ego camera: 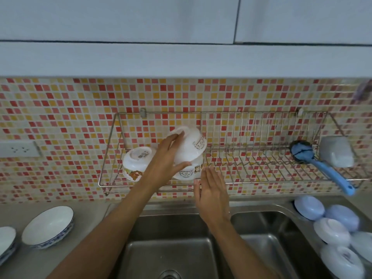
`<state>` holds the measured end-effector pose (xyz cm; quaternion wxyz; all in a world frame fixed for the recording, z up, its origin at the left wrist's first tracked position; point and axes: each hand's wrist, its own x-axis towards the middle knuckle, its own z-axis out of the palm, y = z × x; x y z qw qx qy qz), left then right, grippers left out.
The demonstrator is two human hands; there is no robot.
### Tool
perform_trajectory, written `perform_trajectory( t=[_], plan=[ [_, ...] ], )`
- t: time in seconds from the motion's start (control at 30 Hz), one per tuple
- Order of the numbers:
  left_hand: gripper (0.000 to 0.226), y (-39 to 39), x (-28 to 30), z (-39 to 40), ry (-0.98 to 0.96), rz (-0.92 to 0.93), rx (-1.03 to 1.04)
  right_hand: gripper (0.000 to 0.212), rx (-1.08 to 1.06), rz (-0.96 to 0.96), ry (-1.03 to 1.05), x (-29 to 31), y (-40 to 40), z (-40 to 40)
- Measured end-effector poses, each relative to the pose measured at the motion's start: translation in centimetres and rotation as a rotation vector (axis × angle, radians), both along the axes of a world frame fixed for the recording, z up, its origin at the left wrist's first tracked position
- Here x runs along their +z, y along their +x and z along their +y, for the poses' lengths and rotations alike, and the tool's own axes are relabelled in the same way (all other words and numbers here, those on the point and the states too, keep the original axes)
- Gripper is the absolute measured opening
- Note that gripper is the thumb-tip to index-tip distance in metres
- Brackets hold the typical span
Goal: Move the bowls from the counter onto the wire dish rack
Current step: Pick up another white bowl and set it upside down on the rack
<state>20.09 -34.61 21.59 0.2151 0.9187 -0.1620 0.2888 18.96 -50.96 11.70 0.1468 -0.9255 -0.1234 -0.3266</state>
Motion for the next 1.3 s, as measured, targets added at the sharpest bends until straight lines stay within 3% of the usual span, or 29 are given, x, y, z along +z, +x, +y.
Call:
perform_trajectory(
  t=[0.2, 0.63, 0.83, 1.0, 1.13, 1.2, 1.3],
  plan=[
    [0.088, 1.3, -2.2, 0.3, 0.24, 0.066, 0.004, 0.044, -0.009, -0.042, 0.019, -0.1, 0.0, 0.1],
    [0.089, 2.8, -3.4, 0.7, 0.178, 0.189, -0.03, 0.046, 0.004, -0.071, 0.057, -0.6, 0.3, 0.2],
    [0.077, 2.8, -4.3, 1.5, 0.058, 0.193, -0.032, 0.047, -0.005, -0.051, 0.064, -0.7, 0.3, 0.3],
    [0.056, 2.7, -4.6, 1.7, 0.048, 0.165, -0.038, 0.051, -0.013, -0.052, 0.065, -0.7, 0.3, 0.3],
    [0.053, 2.6, -4.3, 1.7, 0.039, 0.214, -0.054, 0.051, -0.018, -0.044, 0.047, -0.7, 0.3, 0.3],
    [0.052, 2.5, -4.2, 1.7, 0.095, 0.182, 0.016, 0.05, -0.021, -0.043, 0.04, -0.7, 0.2, 0.3],
    [0.049, 1.7, -4.6, 1.6, 0.132, 0.058, 0.308, 0.051, -0.02, -0.033, 0.042, -0.7, 0.1, 0.3]
  ],
)
